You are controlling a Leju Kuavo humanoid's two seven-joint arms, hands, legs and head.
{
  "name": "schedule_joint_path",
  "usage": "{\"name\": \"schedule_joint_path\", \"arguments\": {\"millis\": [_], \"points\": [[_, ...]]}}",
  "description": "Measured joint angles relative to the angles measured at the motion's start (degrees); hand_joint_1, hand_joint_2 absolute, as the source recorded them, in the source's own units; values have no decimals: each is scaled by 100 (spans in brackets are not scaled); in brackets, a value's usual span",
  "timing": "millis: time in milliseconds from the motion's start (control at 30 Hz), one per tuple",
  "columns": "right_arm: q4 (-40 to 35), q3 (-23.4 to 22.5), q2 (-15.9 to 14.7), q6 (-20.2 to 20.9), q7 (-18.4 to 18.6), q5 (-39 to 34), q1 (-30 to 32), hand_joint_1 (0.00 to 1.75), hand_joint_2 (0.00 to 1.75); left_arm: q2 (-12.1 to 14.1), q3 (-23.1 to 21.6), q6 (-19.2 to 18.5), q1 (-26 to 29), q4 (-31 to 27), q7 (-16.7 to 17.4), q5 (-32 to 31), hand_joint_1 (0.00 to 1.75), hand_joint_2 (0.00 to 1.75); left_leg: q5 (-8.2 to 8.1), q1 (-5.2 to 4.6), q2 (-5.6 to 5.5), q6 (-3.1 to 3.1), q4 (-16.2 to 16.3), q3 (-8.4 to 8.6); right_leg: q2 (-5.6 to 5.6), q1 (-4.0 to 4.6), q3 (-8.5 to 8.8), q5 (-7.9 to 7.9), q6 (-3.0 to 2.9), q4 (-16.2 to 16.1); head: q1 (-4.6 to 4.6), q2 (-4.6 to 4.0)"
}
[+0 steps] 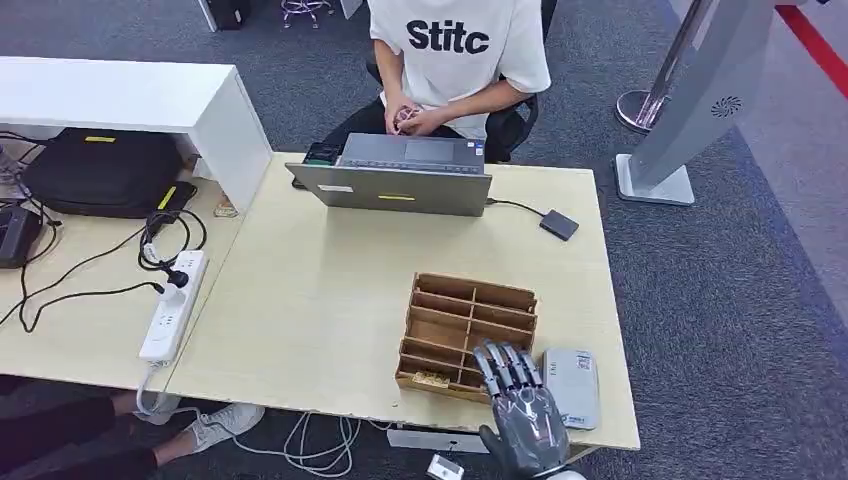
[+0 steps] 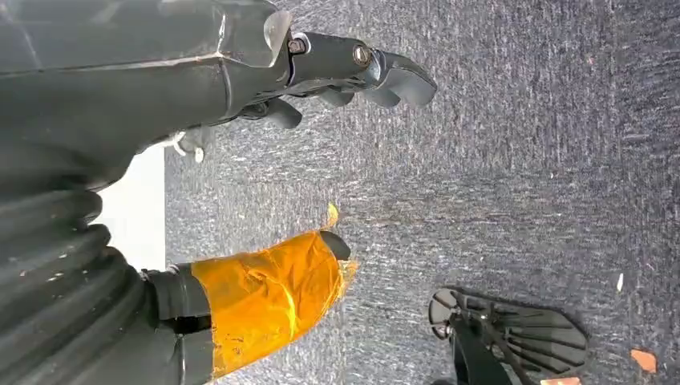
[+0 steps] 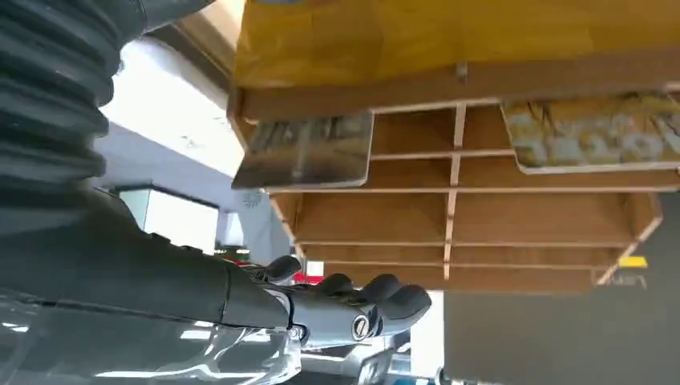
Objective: Pass the card to the sensor for recognition and then transmit it.
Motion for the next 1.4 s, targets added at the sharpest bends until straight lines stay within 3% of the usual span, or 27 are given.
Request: {"name": "schedule_joint_path", "arguments": {"millis": [833, 867, 900, 933, 1100, 1400], "points": [[-280, -68, -20, -170, -114, -135, 49, 0, 175, -9, 7, 20, 0, 0, 2, 15, 0, 175, 0, 0, 0, 0, 0, 1, 0, 0, 0, 0, 0, 0, 0, 0], [-291, -76, -20, -168, -122, -133, 52, 26, 175, -9, 7, 20, 0, 0, 2, 15, 0, 175, 0, 0, 0, 0, 0, 1, 0, 0, 0, 0, 0, 0, 0, 0], [-293, -79, -20, -164, -122, -131, 53, 87, 175, -9, 7, 22, 0, 0, 2, 15, 0, 175, 0, 0, 0, 0, 0, 1, 0, 0, 0, 0, 0, 0, 0, 0], [-293, -83, -20, -149, -125, -112, 56, 133, 175, -9, 7, 22, 0, 0, 2, 15, 0, 175, 0, 0, 0, 0, 0, 1, 0, 0, 0, 0, 0, 0, 0, 0], [-284, -105, -22, -17, -70, -30, 65, 133, 175, -9, 9, 22, 0, 0, 2, 15, 0, 175, 0, 0, 0, 0, 0, 0, 0, 0, 0, 0, 0, 0, 0, 0], [17, -208, -33, -2, 63, 153, 37, 148, 175, -11, 7, 15, 0, 0, 35, 0, 0, 175, 0, 0, 0, 0, 0, 1, 0, 0, 0, 0, 0, 0, 2, 0]]}}
